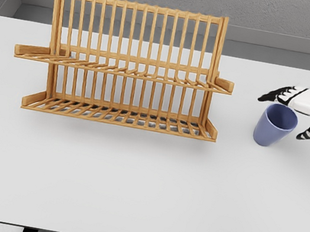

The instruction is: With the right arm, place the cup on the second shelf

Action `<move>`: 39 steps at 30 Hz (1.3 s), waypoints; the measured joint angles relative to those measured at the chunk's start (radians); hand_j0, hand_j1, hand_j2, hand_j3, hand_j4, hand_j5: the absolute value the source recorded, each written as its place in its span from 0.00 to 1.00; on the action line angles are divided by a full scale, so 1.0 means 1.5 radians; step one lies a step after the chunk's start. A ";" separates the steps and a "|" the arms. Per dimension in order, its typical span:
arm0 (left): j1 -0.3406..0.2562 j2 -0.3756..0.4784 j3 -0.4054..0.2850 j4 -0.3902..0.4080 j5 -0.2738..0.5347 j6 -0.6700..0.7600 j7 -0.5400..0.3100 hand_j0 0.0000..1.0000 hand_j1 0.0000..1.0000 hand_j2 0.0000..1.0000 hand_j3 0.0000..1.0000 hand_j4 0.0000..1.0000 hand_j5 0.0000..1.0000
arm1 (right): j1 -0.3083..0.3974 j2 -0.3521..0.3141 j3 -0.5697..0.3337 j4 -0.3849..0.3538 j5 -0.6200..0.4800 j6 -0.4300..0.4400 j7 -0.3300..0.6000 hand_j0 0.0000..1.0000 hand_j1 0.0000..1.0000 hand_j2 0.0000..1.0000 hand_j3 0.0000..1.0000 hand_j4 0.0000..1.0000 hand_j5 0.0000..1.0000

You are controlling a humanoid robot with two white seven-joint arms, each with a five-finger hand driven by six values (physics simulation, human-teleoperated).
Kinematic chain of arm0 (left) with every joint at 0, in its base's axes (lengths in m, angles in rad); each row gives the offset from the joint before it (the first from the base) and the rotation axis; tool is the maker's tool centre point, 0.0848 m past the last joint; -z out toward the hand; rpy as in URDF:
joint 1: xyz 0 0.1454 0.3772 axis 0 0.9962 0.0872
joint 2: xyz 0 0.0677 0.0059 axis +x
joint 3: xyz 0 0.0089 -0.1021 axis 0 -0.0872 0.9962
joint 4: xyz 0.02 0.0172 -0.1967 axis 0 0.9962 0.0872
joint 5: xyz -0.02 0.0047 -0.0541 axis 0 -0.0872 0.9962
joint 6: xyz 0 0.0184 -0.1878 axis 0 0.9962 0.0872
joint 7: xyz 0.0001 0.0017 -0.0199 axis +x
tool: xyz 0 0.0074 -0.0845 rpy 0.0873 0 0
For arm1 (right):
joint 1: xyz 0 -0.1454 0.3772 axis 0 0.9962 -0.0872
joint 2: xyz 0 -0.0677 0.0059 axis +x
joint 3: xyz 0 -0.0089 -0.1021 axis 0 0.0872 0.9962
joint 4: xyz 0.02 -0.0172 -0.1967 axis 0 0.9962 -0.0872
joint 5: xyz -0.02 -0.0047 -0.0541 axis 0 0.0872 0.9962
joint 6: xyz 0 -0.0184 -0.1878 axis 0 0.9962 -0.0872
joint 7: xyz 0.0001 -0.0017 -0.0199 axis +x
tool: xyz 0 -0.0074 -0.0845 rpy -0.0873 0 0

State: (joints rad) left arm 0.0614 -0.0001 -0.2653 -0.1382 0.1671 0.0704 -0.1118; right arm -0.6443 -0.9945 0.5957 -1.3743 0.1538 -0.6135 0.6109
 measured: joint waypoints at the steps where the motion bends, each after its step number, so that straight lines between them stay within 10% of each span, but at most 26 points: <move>1: 0.000 0.000 0.000 0.000 0.000 0.000 0.000 1.00 1.00 1.00 1.00 1.00 1.00 | 0.000 0.001 0.005 0.005 0.000 0.000 0.000 1.00 1.00 1.00 1.00 1.00 1.00; 21: 0.000 0.000 0.000 0.000 0.000 0.000 0.000 1.00 1.00 1.00 1.00 1.00 1.00 | -0.045 0.035 0.074 0.076 0.001 0.000 0.000 1.00 1.00 1.00 1.00 1.00 1.00; 28: 0.000 0.000 0.000 0.000 0.000 0.000 0.000 1.00 1.00 1.00 1.00 1.00 1.00 | -0.049 0.036 0.079 0.076 0.001 0.000 0.000 0.68 0.68 0.68 0.68 0.68 0.68; 39: 0.000 0.000 0.000 0.000 0.000 0.000 0.000 1.00 1.00 1.00 1.00 1.00 1.00 | -0.058 0.034 0.076 0.074 0.001 0.000 0.000 0.64 0.64 0.64 0.64 0.64 0.64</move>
State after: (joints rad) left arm 0.0614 -0.0001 -0.2653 -0.1382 0.1671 0.0704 -0.1118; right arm -0.7317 -0.9429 0.7093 -1.2630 0.1555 -0.6138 0.6114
